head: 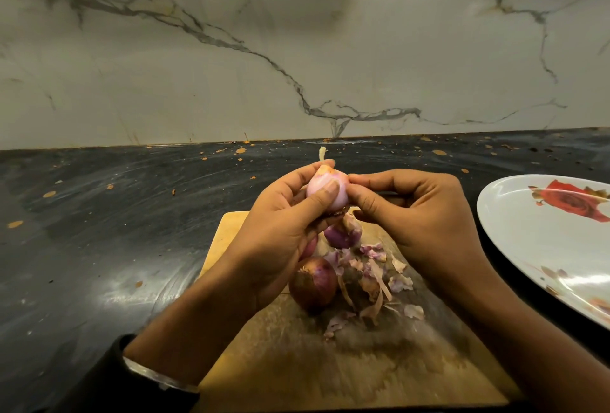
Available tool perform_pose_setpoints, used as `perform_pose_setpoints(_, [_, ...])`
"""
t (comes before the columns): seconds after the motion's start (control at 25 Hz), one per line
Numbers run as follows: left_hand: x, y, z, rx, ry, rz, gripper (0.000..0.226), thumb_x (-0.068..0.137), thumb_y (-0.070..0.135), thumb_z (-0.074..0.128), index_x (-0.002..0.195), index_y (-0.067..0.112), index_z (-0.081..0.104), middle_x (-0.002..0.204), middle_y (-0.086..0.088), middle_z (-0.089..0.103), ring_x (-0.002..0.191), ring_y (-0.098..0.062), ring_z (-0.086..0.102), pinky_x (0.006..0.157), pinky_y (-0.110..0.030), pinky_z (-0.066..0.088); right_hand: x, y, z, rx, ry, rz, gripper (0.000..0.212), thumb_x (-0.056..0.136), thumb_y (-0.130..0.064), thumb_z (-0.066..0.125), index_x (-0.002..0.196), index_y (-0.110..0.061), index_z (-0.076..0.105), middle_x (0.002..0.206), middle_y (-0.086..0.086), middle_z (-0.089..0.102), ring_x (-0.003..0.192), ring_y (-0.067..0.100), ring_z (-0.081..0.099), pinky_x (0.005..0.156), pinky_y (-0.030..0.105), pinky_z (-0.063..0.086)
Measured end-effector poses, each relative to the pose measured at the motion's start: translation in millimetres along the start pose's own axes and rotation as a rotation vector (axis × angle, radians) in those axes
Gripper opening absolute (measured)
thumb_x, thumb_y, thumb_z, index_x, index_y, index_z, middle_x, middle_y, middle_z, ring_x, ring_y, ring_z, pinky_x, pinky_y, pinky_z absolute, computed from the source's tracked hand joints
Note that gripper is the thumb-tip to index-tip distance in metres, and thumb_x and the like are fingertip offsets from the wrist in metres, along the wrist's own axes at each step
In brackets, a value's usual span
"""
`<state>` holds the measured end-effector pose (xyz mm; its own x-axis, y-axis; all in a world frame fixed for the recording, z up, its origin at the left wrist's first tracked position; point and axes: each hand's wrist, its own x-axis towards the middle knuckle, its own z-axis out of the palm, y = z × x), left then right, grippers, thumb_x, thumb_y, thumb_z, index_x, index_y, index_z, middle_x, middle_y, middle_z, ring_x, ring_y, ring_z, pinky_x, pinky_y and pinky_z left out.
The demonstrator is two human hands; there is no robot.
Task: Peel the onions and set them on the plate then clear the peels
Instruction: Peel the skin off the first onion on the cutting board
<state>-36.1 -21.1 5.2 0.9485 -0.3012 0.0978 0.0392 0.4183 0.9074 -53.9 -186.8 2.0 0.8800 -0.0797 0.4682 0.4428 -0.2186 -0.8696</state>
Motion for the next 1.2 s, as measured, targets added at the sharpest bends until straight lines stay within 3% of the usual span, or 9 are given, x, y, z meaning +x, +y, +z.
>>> perform_pose_setpoints(0.32, [-1.8,-4.1,-1.5,0.217,0.041,0.102,0.056,0.065,0.010,0.073,0.120,0.011,0.063,0.110,-0.005,0.074,0.100,-0.018,0.073,0.077,-0.029,0.061,-5.4,4.4,4.1,-0.203,0.056,-0.076,0.011,0.086,-0.012,0.077,0.096,-0.015,0.079,0.080,-0.009,0.076,0.074,0.003,0.073,0.066,0.019,0.060])
perform_pose_setpoints(0.44, [-2.9,-4.4,-0.2,0.230,0.039,0.105,0.055,0.062,0.009,0.074,0.116,0.012,0.064,0.106,-0.003,0.075,0.095,-0.017,0.074,0.075,-0.027,0.061,-2.6,4.9,2.5,-0.253,0.103,-0.111,0.007,0.086,-0.014,0.077,0.091,-0.017,0.080,0.075,-0.009,0.075,0.070,0.006,0.072,0.063,0.026,0.060])
perform_pose_setpoints(0.64, [-1.7,-1.5,-2.9,0.225,0.017,0.116,0.056,0.065,0.001,0.073,0.120,0.009,0.063,0.109,-0.006,0.074,0.099,-0.019,0.073,0.073,-0.025,0.060,-2.1,4.3,2.7,-0.078,0.039,-0.056,0.016,0.089,-0.022,0.073,0.104,-0.020,0.077,0.088,-0.005,0.078,0.081,0.011,0.076,0.072,0.036,0.063])
perform_pose_setpoints(0.88, [-2.7,1.5,-4.1,0.292,-0.013,0.128,0.054,0.063,0.001,0.073,0.115,0.014,0.066,0.103,0.003,0.076,0.096,-0.012,0.073,0.071,-0.019,0.057,2.2,4.4,-1.2,-0.057,-0.012,-0.041,0.012,0.088,-0.019,0.074,0.098,-0.015,0.080,0.088,-0.005,0.079,0.079,0.013,0.076,0.070,0.039,0.064])
perform_pose_setpoints(1.2, [-4.8,-2.4,-2.2,0.387,-0.016,0.163,0.059,0.057,0.005,0.078,0.114,0.015,0.068,0.109,-0.002,0.073,0.092,-0.014,0.074,0.067,-0.020,0.058,-0.3,2.9,-0.9,-0.291,0.029,-0.148,0.008,0.089,-0.012,0.073,0.085,-0.015,0.079,0.071,-0.007,0.074,0.065,0.010,0.071,0.059,0.031,0.058])
